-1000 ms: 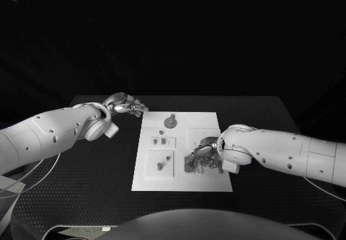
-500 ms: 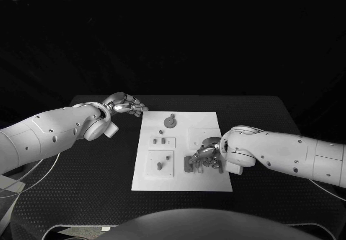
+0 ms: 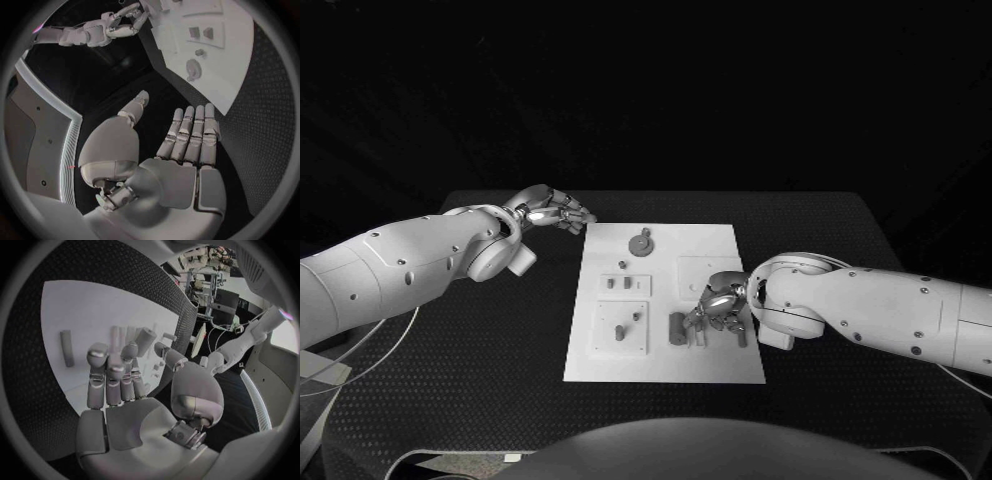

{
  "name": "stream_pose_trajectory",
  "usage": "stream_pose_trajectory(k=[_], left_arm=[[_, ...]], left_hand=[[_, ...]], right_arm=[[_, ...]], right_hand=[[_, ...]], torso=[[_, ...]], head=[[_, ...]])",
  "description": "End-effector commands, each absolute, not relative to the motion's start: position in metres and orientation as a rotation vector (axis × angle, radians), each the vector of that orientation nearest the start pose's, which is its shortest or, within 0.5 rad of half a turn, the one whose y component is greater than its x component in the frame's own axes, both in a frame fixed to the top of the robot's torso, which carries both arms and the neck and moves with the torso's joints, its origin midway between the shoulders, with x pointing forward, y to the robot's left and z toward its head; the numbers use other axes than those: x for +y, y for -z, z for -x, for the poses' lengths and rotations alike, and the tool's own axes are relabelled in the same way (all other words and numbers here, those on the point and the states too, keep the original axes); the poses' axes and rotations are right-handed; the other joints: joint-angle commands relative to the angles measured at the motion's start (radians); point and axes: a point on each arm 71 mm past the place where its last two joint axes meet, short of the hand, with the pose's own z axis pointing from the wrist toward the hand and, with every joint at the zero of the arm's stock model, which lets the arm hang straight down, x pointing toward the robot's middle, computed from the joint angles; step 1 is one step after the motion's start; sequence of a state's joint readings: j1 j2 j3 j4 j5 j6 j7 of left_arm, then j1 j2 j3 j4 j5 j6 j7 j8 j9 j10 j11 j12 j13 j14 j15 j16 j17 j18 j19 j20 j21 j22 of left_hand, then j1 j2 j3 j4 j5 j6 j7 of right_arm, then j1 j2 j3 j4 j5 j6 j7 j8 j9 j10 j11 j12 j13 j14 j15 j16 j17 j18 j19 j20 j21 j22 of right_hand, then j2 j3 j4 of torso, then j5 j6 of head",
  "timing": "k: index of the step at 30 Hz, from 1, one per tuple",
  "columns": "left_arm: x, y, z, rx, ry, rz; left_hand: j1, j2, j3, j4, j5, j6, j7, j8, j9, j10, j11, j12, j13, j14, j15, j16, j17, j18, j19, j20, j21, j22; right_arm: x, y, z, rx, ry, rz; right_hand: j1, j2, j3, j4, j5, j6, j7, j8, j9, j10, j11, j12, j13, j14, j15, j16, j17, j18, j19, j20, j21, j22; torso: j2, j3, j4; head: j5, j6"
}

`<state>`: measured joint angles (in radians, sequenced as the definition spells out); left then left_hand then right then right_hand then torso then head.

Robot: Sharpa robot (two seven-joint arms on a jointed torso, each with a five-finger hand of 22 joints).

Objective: Assemble the parts on the task board

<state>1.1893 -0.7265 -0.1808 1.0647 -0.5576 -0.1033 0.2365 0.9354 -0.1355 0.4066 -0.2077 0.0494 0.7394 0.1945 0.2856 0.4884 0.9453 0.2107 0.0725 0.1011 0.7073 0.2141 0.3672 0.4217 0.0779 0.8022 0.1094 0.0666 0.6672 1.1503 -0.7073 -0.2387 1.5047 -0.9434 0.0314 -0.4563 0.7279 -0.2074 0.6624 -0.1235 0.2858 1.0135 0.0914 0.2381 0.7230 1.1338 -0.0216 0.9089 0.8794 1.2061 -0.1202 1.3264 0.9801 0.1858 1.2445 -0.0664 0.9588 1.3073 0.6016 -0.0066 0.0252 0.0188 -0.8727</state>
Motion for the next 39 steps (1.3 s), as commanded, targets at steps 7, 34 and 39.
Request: stream_pose_trajectory(k=[7,34,39], left_arm=[[0.281,0.26,-0.531,1.855,1.026,0.633],[0.281,0.261,-0.53,1.872,1.031,0.634],[0.28,0.261,-0.53,1.872,1.034,0.633]], left_hand=[[-0.003,0.008,0.0,-0.005,0.001,-0.007,0.026,-0.001,-0.001,-0.005,-0.001,-0.003,-0.001,-0.006,-0.001,-0.004,0.001,0.011,-0.004,0.003,0.004,-0.001],[-0.008,0.008,-0.003,-0.004,0.001,-0.005,0.026,0.001,0.0,-0.005,-0.001,-0.003,-0.003,-0.006,-0.001,-0.005,0.002,0.011,-0.004,0.004,0.004,-0.002],[-0.008,0.008,-0.003,-0.004,0.001,-0.005,0.026,0.001,0.0,-0.005,-0.001,-0.003,-0.003,-0.007,0.0,-0.005,0.002,0.011,-0.004,0.004,0.004,-0.002]], right_arm=[[-0.148,0.309,-0.41,2.506,-0.618,0.026],[-0.139,0.322,-0.409,2.504,-0.55,-0.008],[-0.14,0.322,-0.41,2.498,-0.542,-0.018]], right_hand=[[0.123,0.036,-0.002,-0.085,-0.005,0.052,-0.02,0.036,0.029,0.043,-0.017,0.042,0.019,0.038,-0.02,0.01,0.001,0.076,0.032,0.001,0.019,0.017],[0.108,0.065,-0.023,-0.034,-0.003,0.092,-0.035,0.048,0.053,0.073,-0.032,0.054,0.021,0.065,-0.028,0.015,0.004,0.076,0.048,0.011,0.036,0.018],[0.101,0.066,-0.024,-0.025,-0.003,0.096,-0.037,0.047,0.053,0.077,-0.034,0.053,0.021,0.069,-0.03,0.015,0.005,0.076,0.05,0.011,0.039,0.018]], torso=[[0.0,0.0001,-0.0009],[0.001,-0.0013,-0.0009],[0.0,-0.0011,-0.0003]], head=[[0.001,0.0],[0.006,0.0],[0.004,0.0]])
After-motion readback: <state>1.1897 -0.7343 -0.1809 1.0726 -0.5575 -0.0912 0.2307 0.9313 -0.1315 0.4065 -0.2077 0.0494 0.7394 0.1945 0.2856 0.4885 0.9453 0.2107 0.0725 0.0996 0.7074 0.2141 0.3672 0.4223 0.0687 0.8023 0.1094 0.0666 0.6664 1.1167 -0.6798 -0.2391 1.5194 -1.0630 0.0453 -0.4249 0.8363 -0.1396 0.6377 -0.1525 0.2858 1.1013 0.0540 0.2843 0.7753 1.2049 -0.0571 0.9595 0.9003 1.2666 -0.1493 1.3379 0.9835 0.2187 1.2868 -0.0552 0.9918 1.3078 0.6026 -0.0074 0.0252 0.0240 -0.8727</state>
